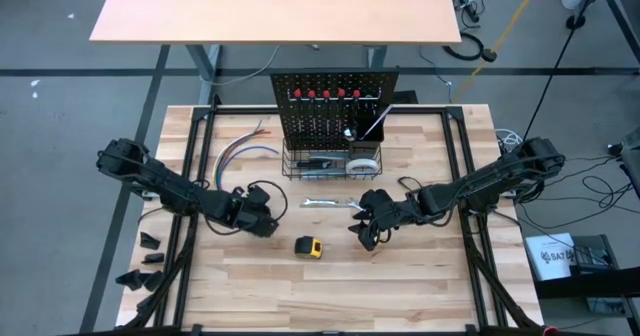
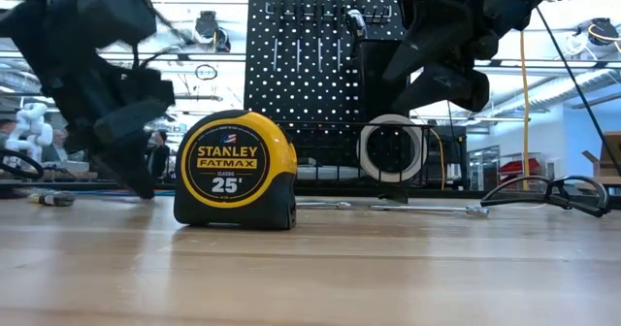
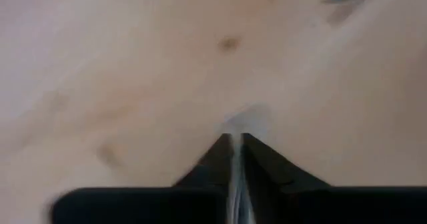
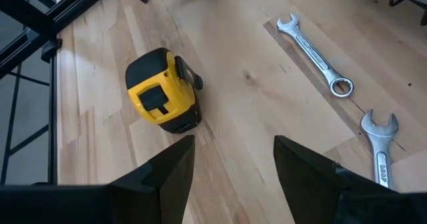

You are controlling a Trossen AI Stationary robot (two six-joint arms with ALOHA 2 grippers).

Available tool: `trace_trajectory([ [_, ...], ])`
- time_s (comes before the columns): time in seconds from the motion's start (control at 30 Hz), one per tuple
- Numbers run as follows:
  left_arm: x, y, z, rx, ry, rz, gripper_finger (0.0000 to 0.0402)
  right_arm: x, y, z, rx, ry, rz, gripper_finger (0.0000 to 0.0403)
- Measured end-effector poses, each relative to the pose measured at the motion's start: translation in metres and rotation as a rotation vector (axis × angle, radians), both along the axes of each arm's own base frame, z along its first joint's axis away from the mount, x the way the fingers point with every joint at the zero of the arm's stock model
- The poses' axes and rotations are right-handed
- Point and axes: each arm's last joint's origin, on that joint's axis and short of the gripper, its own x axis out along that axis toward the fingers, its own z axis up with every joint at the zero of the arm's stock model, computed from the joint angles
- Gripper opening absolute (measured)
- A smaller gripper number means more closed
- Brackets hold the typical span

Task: Hang tools onto peg board
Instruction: Put the wrench into the pegboard bin, then move the measuring tape to the right side of the table

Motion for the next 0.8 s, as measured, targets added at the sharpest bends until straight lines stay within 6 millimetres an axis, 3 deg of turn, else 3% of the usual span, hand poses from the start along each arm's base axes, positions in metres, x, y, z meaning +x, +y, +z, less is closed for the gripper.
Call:
trace_trajectory([
  [0.13,0.004,-0.002,0.002,-0.027,-0.034,-0.039,0.0001,0.000,0.000,0.000,0.001,0.001,0.001,0.0199],
  [0.33,0.009,-0.004,0.005,-0.031,-0.082,-0.077,0.0001,0.000,0.000,0.000,0.002,0.001,0.003,0.0199],
  [0.5,0.002,-0.003,0.014,-0.050,-0.072,-0.085,0.0001,0.001,0.001,0.001,0.015,-0.013,0.001,0.0199],
  [0.67,-0.013,0.002,0.024,-0.053,-0.009,-0.093,0.0000,0.012,0.002,0.020,0.008,-0.154,0.055,0.0198],
  [0.8,-0.021,0.005,0.034,-0.091,0.006,-0.147,0.0000,0.033,-0.003,0.041,-0.053,-0.206,0.068,0.0182],
])
